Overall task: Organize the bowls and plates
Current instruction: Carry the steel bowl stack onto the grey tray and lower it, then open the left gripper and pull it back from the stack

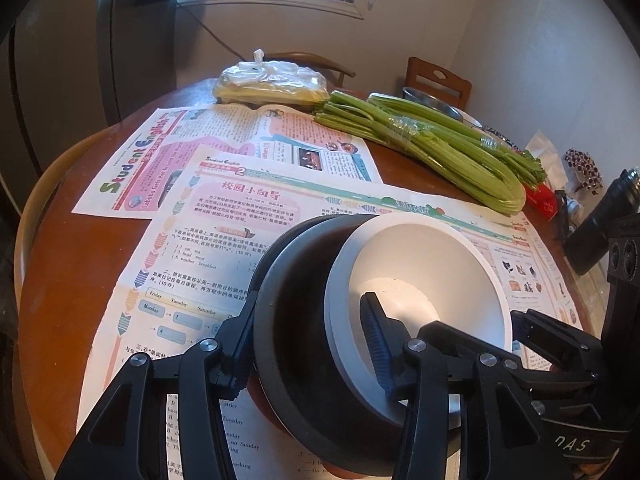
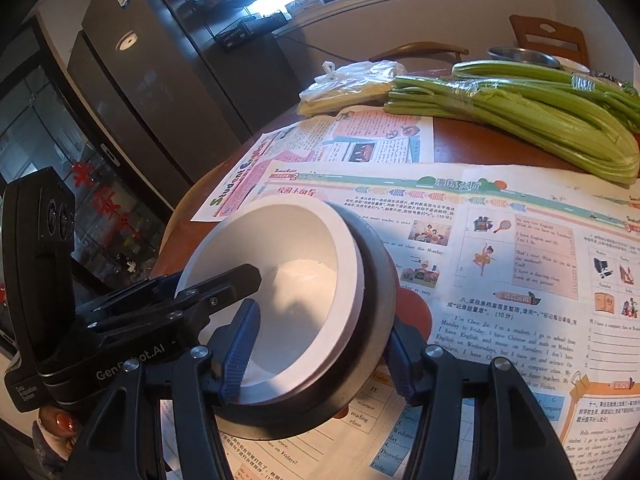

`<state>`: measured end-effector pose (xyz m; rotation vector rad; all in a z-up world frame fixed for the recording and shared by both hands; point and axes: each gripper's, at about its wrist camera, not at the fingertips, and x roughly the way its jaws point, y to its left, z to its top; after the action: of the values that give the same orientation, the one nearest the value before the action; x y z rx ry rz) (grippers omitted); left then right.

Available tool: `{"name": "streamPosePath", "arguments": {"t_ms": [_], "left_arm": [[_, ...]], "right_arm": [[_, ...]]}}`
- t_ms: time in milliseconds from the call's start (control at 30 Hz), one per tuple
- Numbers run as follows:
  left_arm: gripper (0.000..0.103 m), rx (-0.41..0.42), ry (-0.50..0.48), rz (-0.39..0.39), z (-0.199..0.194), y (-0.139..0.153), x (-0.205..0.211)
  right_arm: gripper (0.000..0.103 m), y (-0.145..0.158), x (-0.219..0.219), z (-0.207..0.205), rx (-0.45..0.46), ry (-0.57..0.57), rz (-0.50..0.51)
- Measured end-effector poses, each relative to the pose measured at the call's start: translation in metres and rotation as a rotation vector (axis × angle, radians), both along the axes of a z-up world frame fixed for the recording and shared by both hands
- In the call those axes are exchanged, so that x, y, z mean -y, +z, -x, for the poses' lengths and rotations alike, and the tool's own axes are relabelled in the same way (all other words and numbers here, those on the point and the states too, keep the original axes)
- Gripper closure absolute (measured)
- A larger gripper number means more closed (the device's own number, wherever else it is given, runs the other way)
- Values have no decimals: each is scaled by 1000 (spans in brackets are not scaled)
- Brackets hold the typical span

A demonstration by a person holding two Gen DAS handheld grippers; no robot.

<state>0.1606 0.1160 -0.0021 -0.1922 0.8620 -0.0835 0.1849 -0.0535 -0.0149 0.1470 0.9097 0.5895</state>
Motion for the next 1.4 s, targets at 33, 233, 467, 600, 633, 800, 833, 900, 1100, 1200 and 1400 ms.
{"name": "streamPosePath", "arguments": {"t_ms": [33,233,467,600,633,800,833,900,1100,1200,1400], "left_arm": [[53,0,1,0,1,0,0],[51,-4,1,-7,3,1,1],[51,-2,13,7,7,2,-3],[50,15,22,-5,12,8,-4],[49,20,28,-11,13,10,-4],[45,69,59,-51,24,25,-4],[45,75,62,-56,26,27,-4],[44,84,62,-64,33,31,-3],[42,124,95,-70,59,39,-2],[40,152,140,-74,79,41,0],[36,123,168,-104,118,27,15]], "right_arm": [[44,0,0,0,4,-3,3],[44,3,2,4,25,-27,18],[44,8,3,12,68,-57,58],[44,12,3,15,88,-59,66],[44,12,3,16,92,-57,72],[44,17,2,19,116,-63,78],[44,18,3,20,122,-67,83],[44,21,4,23,136,-71,91],[43,38,13,50,219,-75,119],[41,42,17,66,249,-74,132],[40,35,24,99,257,-80,171]]}}
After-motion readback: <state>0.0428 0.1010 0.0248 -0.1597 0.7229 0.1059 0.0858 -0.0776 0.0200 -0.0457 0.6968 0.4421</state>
